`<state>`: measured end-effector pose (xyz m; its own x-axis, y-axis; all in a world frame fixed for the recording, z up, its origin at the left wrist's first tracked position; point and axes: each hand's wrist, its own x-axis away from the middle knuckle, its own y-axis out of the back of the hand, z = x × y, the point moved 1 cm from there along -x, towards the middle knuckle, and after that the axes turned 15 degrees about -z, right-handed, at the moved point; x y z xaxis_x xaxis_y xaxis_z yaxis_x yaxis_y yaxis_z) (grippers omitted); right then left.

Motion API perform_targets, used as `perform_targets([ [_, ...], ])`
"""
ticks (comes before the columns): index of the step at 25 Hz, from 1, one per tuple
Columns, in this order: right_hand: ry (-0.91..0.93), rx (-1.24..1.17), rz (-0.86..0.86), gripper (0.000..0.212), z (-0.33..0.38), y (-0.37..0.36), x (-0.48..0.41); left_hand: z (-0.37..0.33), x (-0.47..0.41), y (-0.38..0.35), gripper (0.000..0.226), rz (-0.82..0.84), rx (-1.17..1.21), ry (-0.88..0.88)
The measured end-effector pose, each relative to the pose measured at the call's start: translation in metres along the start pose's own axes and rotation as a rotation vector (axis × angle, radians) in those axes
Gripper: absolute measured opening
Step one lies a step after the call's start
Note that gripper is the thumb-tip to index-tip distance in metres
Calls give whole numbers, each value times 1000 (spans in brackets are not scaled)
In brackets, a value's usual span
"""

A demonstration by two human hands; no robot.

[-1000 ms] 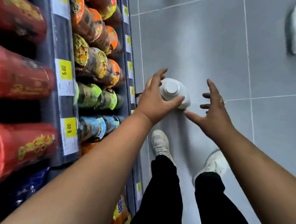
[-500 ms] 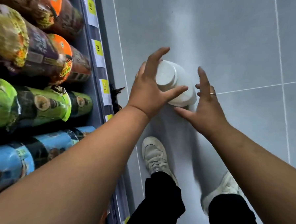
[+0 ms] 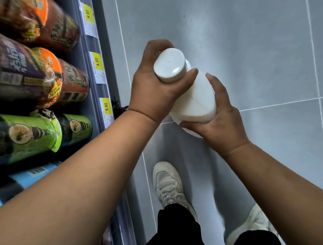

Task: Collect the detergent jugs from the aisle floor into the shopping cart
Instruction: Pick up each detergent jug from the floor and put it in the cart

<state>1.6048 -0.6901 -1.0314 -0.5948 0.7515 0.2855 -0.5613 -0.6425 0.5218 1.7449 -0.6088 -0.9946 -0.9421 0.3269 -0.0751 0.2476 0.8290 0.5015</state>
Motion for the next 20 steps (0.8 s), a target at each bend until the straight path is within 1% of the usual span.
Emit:
perform_targets([
  [4, -41, 78, -16, 105, 16, 46, 24, -36, 8, -3, 41, 108, -16, 113],
  [6, -88, 102, -29, 106, 28, 79, 40, -69, 18, -7, 41, 152, -6, 121],
  [11, -217, 34, -131, 106, 74, 172, 91, -171, 42, -5, 39, 275, 23, 109],
  [15, -299, -15, -227, 105, 143, 266, 132, -295, 54, 9, 45, 358, 47, 40],
  [20, -310, -21, -377, 103, 235, 379, 185, -449, 71, 39, 53, 437, 121, -131],
])
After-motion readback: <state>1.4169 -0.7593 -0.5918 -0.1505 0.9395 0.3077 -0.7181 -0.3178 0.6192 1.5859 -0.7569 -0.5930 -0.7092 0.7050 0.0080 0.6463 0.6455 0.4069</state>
